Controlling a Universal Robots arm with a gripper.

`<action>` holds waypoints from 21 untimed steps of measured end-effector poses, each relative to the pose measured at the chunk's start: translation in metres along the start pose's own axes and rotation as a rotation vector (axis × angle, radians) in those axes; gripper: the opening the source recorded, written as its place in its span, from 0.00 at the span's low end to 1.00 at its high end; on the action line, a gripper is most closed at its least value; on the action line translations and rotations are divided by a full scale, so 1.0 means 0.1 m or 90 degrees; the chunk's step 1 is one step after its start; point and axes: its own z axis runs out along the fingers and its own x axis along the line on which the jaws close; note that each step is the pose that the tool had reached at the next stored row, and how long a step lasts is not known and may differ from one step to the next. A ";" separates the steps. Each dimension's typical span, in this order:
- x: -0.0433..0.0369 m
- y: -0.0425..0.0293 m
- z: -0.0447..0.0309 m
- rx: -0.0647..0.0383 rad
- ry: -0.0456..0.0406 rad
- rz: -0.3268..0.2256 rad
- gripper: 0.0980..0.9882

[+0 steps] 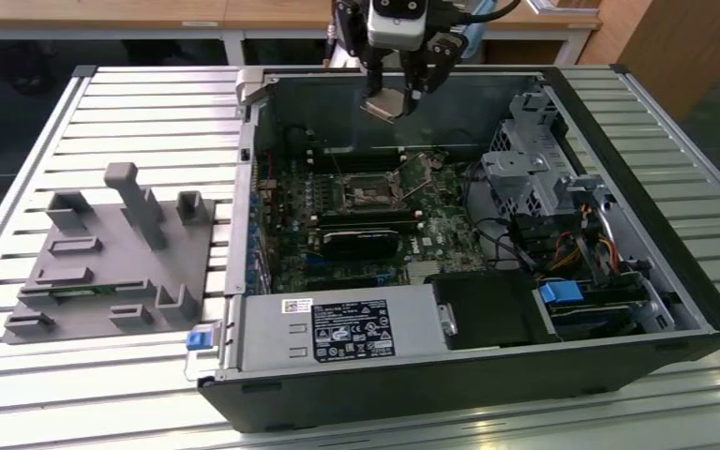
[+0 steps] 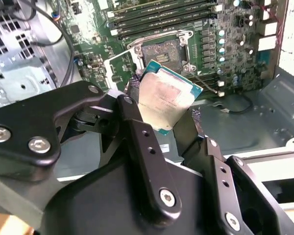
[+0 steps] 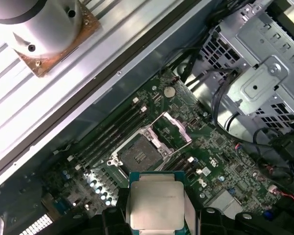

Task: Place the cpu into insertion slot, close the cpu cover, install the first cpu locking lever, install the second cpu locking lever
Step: 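Place the cpu into insertion slot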

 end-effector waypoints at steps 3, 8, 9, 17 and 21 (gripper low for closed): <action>0.000 0.000 0.003 0.000 -0.0024 0.028 0.48; 0.000 -0.001 0.008 0.000 -0.0064 0.077 0.48; 0.000 -0.001 0.009 -0.001 -0.0072 0.087 0.48; 0.000 -0.001 0.019 -0.001 -0.0139 0.172 0.48; 0.000 -0.002 0.026 -0.002 -0.0173 0.217 0.48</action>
